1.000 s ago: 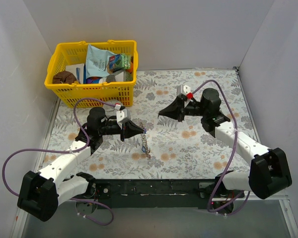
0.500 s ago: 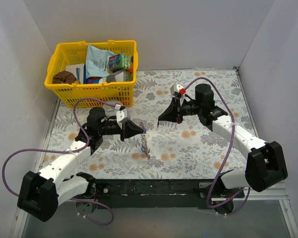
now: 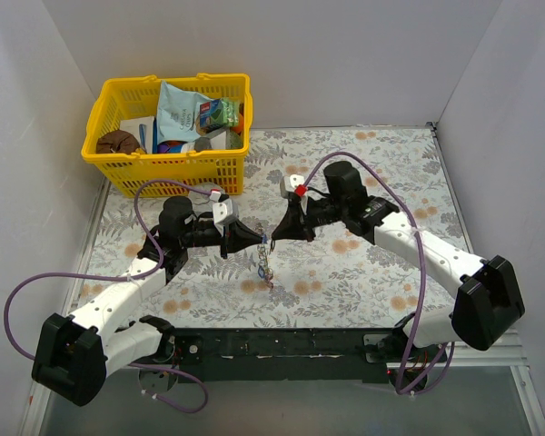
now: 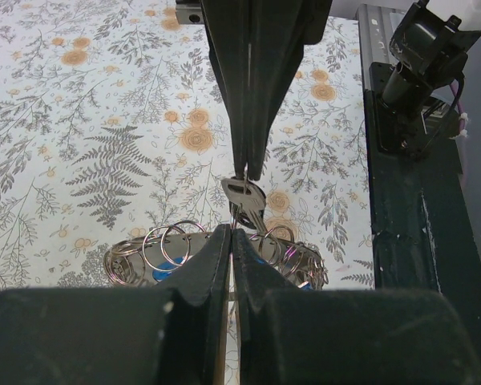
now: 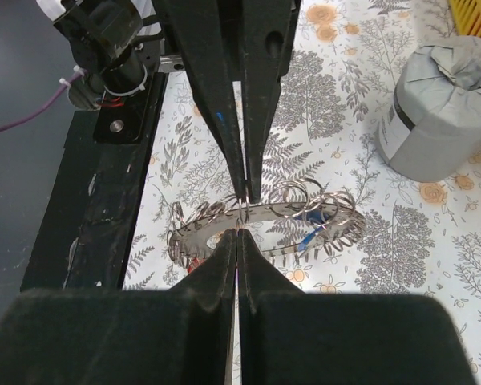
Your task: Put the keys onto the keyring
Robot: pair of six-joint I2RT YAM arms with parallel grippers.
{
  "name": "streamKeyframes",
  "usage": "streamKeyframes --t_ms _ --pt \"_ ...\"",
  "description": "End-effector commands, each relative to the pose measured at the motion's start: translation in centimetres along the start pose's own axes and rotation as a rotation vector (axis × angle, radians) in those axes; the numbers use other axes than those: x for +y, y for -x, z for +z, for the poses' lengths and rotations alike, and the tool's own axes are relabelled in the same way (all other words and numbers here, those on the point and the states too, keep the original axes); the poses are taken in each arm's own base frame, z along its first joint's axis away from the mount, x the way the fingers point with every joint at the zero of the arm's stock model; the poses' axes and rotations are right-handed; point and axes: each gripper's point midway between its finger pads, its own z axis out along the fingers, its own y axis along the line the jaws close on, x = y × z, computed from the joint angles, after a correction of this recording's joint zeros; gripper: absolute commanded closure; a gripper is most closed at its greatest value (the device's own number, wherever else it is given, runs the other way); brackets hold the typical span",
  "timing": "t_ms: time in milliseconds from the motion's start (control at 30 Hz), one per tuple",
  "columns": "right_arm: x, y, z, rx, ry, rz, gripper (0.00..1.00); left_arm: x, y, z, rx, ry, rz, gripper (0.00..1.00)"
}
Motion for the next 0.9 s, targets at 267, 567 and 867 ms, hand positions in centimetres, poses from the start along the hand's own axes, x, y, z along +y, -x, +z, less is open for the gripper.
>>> streamKeyframes --t_ms 267,567,867 --pt "0.3 0.6 1.5 0.023 -0.003 -0.062 0.99 0.1 1.7 -0.2 -0.031 0.003 0.057 1.00" --pt "0.8 1.4 1.9 0.008 0.004 -0.081 0.99 0.1 1.7 -0.2 -0.031 -0.005 0.059 1.00" --pt "0.5 1.8 2.1 0.002 -0.011 -0.094 0.99 0.0 1.5 -0.1 -0.029 -0.013 0.054 1.00"
